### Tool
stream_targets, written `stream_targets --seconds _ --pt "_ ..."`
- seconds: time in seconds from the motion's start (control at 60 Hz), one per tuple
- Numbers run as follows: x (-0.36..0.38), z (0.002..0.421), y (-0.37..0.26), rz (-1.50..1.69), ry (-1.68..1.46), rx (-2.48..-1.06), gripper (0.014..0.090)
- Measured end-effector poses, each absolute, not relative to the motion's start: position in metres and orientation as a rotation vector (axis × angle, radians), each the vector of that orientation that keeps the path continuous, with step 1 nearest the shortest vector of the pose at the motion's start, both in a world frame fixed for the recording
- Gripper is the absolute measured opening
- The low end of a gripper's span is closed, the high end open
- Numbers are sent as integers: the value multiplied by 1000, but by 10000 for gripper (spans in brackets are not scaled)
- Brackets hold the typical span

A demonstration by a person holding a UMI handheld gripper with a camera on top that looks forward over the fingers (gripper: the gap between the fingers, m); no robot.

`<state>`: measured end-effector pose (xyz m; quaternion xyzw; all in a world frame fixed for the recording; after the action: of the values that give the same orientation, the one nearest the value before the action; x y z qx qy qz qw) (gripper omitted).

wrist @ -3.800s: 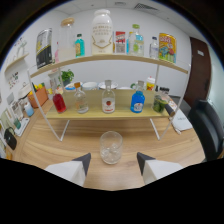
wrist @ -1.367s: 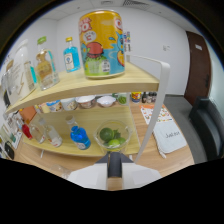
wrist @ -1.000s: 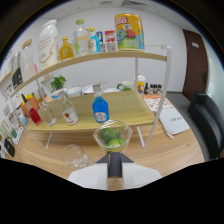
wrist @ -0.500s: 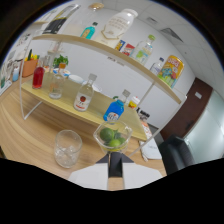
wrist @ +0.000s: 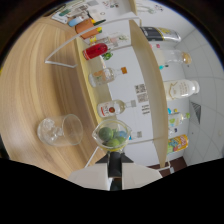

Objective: Make me a cup of Mojito.

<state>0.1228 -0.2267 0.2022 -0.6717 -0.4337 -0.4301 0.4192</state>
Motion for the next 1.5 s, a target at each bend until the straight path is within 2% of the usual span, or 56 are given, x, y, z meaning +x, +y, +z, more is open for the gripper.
stream_targets --seconds 0.267,0.483,0.683,0.85,0.967,1.117,1.25,1.35,1.5 --pt "94 200 -219 -1200 -1456 -1399 160" --pt "93 202 -210 -1280 -1594 -1250 161" --pt "97 209 -207 -1297 -1630 -1185 161" --pt "96 218 -210 -1243 -1557 -1199 160" --pt "93 229 -212 -1142 -1451 -1255 161" --pt "104 256 -223 -843 -1088 -1497 161" --pt "127 269 -239 -542 -745 -1654 161" --pt "157 249 -248 -350 -537 -1770 162" --pt "212 175 -255 -184 -309 -1957 162"
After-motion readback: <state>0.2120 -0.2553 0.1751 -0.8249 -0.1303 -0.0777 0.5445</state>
